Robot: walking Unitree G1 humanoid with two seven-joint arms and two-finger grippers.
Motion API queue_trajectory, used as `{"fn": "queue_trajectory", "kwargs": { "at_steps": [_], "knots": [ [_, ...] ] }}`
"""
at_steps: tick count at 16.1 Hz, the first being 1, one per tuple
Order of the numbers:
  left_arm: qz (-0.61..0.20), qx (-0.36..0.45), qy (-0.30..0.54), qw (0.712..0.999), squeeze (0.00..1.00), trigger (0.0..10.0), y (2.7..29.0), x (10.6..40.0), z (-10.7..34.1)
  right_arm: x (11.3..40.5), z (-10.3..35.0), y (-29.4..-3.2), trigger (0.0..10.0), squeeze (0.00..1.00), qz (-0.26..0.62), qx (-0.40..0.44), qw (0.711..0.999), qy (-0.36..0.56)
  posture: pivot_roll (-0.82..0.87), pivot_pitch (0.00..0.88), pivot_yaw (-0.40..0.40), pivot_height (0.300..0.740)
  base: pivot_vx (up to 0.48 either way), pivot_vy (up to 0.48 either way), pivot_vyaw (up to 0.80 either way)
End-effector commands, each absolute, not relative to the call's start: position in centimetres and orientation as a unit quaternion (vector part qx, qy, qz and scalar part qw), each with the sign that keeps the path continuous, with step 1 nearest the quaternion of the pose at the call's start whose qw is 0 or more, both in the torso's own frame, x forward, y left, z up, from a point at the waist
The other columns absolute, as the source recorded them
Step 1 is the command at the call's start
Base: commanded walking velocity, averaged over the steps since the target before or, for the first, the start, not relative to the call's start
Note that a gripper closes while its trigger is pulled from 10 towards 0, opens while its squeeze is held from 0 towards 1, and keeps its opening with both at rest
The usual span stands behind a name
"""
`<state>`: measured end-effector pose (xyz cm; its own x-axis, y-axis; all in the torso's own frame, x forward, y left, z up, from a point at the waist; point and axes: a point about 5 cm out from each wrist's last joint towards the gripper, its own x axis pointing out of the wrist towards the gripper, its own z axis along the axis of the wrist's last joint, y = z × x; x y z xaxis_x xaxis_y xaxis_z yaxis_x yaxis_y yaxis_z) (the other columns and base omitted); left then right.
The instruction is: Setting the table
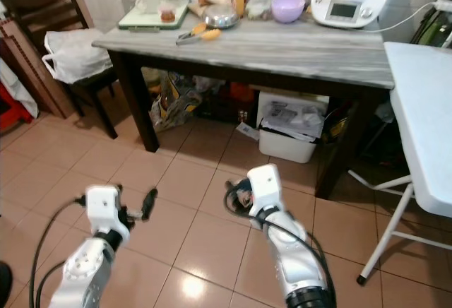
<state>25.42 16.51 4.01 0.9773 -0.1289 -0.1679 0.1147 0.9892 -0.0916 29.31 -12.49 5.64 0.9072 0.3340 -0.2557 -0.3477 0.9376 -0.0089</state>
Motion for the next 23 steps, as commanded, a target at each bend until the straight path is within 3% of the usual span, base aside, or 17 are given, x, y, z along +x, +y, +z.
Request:
{"fn": "queue_trajectory", "kwargs": {
  "at_steps": [1, 4, 6, 10, 12, 17, 23],
  "knots": [
    [-0.046, -0.032, 0.088, 0.995, 0.00, 10.0, 17.3, 25.5, 4.2, 29.8, 6.1, -12.8, 10.0, 0.00, 0.170, -0.021, 0.978, 0.117, -0.07, 0.024, 0.040, 0.740, 0.000, 0.000, 0.00],
    [-0.049, -0.037, 0.079, 0.995, 0.00, 10.0, 17.1, 25.7, 4.3, 29.8, 6.2, -12.8, 10.0, 0.00, 0.170, -0.017, 0.979, 0.114, -0.08, 0.025, 0.047, 0.740, 0.000, 0.000, 0.00],
    [-0.050, 0.009, 0.062, 0.997, 0.00, 10.0, 17.7, 26.3, 5.0, 30.2, 6.1, -12.7, 10.0, 0.00, 0.181, -0.016, 0.978, 0.106, -0.07, 0.032, 0.055, 0.740, 0.000, 0.000, 0.00],
    [0.044, 0.038, 0.057, 0.997, 0.00, 10.0, 20.7, 25.8, 5.0, 30.6, 6.9, -12.6, 10.0, 0.00, 0.197, -0.019, 0.976, 0.092, -0.06, 0.038, 0.022, 0.740, 0.000, 0.000, 0.00],
    [0.053, 0.032, 0.062, 0.996, 0.00, 10.0, 20.9, 25.2, 4.6, 30.6, 6.7, -12.5, 10.0, 0.00, 0.203, -0.028, 0.975, 0.090, -0.05, 0.041, 0.013, 0.740, 0.000, 0.000, 0.00],
    [0.015, -0.015, 0.064, 0.998, 0.00, 10.0, 18.8, 24.3, 4.2, 31.1, 6.5, -12.4, 10.0, 0.00, 0.198, -0.039, 0.975, 0.096, -0.03, 0.048, 0.007, 0.740, 0.000, 0.000, 0.00],
    [-0.007, -0.047, 0.027, 0.998, 0.00, 10.0, 17.0, 24.7, 5.6, 31.1, 6.9, -12.6, 10.0, 0.00, 0.187, -0.051, 0.978, 0.080, -0.05, 0.054, 0.011, 0.740, 0.000, 0.000, -0.68]
  ]
}}
